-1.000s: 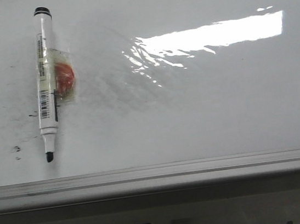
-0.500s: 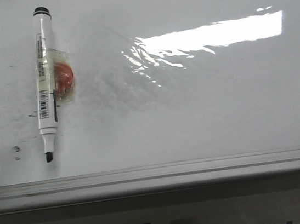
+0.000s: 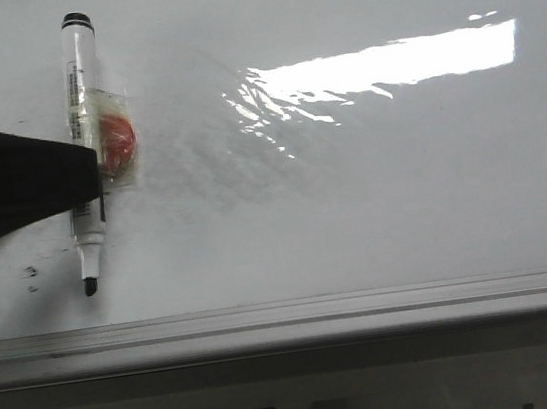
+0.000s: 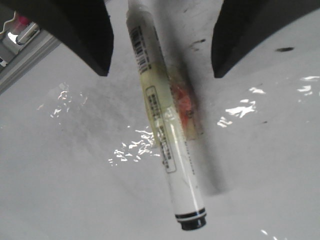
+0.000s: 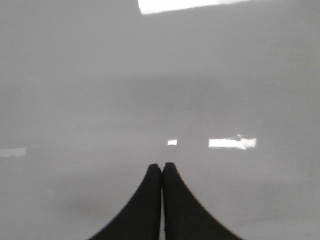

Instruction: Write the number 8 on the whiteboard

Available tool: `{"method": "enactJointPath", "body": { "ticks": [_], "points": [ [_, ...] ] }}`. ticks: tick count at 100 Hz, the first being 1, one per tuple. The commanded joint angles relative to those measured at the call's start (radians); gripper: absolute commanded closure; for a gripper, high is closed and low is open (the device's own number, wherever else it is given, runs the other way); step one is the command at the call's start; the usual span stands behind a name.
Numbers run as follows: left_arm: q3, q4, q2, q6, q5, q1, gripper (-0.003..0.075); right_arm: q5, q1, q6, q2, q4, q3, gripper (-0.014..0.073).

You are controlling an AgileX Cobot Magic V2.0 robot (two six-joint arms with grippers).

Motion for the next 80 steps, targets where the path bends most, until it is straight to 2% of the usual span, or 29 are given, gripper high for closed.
{"method": "enactJointPath", "body": {
  "ticks": [1, 23, 43, 53, 66, 80],
  "points": [
    [-0.035, 0.005, 0.015, -0.017, -0.098, -0.011, 0.0318, -0.078, 0.0, -0.002, 0.018, 0.004, -0.026, 0.0657],
    [-0.035, 0.009, 0.058, -0.017, -0.099, -0.023, 0.0329, -0.078, 0.035, -0.002, 0.018, 0.004, -0.026, 0.0657],
    [-0.035, -0.007, 0.107, -0.017, -0.099, -0.021, 0.04, -0.078, 0.093, -0.002, 0.018, 0.004, -0.026, 0.0657],
    [-0.035, -0.019, 0.129, -0.017, -0.101, -0.021, 0.0498, -0.068, 0.118, -0.002, 0.018, 0.004, -0.026, 0.0657],
    [-0.035, -0.053, 0.142, -0.017, -0.101, -0.021, 0.0736, -0.057, 0.18, -0.002, 0.018, 0.004, -0.028, 0.0657],
    [-0.035, -0.051, 0.142, -0.014, -0.093, -0.021, 0.0741, -0.023, 0.308, -0.005, 0.042, 0.002, -0.048, 0.0657]
  ]
}}
